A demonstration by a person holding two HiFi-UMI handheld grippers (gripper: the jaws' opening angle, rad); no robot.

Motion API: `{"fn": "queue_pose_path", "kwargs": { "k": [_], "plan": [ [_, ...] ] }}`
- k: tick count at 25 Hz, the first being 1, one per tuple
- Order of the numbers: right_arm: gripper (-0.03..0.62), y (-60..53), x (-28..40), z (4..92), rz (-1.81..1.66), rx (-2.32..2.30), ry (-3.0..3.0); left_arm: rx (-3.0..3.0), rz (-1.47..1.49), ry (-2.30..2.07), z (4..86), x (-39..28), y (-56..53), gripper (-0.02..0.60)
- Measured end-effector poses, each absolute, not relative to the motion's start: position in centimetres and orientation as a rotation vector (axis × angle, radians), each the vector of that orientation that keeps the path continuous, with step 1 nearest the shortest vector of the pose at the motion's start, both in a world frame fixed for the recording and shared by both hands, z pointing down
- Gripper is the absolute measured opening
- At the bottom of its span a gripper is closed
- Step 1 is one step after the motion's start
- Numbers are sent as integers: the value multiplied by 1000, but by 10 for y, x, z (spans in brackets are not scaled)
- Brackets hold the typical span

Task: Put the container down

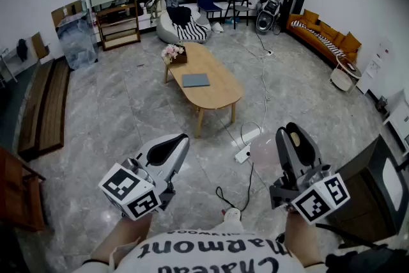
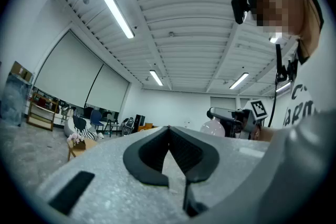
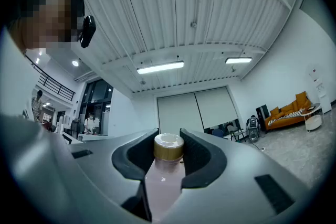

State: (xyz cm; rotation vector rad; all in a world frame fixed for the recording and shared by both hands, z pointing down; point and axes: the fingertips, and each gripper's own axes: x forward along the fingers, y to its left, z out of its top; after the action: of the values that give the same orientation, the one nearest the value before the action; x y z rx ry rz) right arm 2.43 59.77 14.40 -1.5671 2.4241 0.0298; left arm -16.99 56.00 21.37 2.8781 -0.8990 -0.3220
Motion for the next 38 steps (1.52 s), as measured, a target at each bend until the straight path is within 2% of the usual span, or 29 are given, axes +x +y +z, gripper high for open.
{"fn": "queue_pose_path", "kwargs": {
  "k": [16, 28, 38],
  "plan": [
    [126, 556, 41, 172, -12, -1501, 2446, 2826, -336, -966, 237, -159, 529, 14],
    [126, 414, 85, 132, 50, -1393, 2486, 2841, -430, -1046, 196, -122, 402, 14],
    [126, 335, 125, 145, 77, -1337, 2509, 2805, -475, -1090, 219, -81, 328, 14]
  ]
}}
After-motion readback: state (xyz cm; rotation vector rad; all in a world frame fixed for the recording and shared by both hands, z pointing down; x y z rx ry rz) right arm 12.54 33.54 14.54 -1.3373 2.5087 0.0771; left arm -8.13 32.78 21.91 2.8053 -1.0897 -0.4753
